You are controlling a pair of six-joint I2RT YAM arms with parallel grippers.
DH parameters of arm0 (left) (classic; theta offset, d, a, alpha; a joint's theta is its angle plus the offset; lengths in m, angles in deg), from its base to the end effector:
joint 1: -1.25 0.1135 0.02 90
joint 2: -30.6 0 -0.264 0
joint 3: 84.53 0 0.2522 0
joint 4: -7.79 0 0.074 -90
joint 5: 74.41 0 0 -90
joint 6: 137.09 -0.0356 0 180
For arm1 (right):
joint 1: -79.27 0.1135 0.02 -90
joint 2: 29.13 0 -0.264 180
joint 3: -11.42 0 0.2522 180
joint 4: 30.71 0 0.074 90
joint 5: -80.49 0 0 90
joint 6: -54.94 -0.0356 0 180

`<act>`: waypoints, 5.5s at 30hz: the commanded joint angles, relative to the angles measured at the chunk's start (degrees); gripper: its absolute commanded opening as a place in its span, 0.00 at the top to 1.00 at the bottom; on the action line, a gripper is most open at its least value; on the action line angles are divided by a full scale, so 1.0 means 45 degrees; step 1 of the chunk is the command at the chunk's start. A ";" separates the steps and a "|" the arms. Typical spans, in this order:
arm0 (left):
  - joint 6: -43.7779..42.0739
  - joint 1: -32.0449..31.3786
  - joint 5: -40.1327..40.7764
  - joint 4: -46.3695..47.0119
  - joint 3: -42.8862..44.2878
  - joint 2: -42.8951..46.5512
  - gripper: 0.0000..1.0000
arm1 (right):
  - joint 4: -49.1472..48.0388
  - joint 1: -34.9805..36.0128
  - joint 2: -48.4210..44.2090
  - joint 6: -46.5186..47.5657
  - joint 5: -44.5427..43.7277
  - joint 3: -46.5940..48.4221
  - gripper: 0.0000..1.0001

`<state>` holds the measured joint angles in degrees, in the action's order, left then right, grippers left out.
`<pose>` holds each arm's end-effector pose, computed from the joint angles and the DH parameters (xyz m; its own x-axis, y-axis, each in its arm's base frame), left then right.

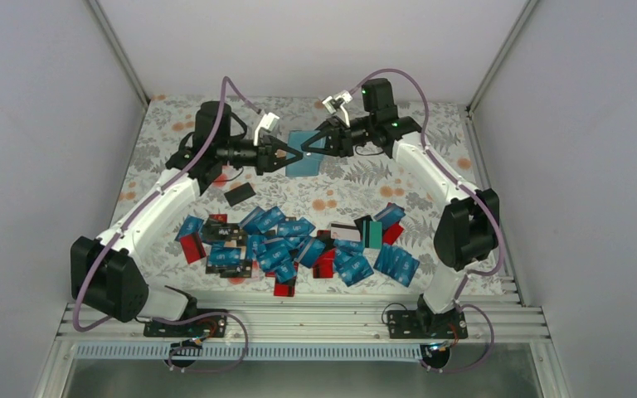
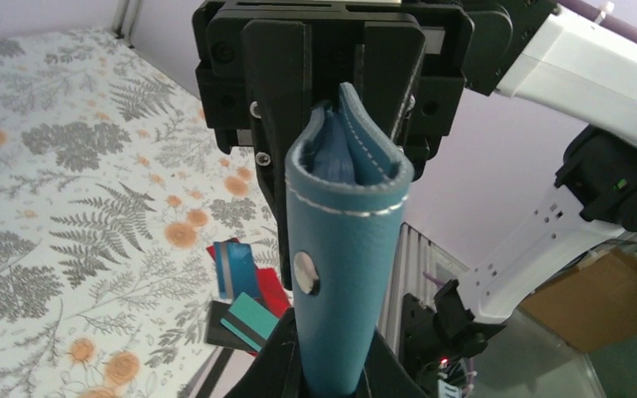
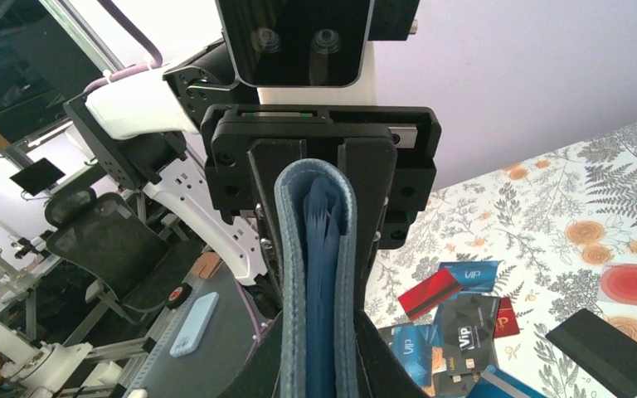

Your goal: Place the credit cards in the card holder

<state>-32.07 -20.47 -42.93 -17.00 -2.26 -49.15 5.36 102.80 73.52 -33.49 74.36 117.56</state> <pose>0.2774 -0.1432 0.3493 -0.5801 0.0854 -0.8100 0.8035 0.2228 -0.5520 0.3481 0.1902 0.3445 -0.4713 -0.2084 -0.8570 -0.8240 -0.2424 0.5121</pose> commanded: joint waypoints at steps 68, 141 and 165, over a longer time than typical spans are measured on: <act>-0.2537 -0.0506 0.7961 -0.0967 0.1196 0.0824 0.98 | 0.0161 0.2567 0.0036 -0.7971 -1.3734 0.1247 0.28; -0.0624 -0.0897 0.7956 -0.1113 0.1105 0.0134 0.98 | -0.2008 0.2838 -0.3499 -0.4879 -1.6383 -0.3079 0.61; 0.0671 -0.0996 0.7074 -0.0472 0.0352 -0.1631 0.98 | -0.0936 0.2830 -0.3532 -0.5193 -1.7945 -0.4271 0.96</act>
<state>-33.05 -24.82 -8.14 -21.44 2.31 -53.26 -1.68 115.19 57.83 -55.39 -4.00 100.95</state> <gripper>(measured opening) 0.078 0.057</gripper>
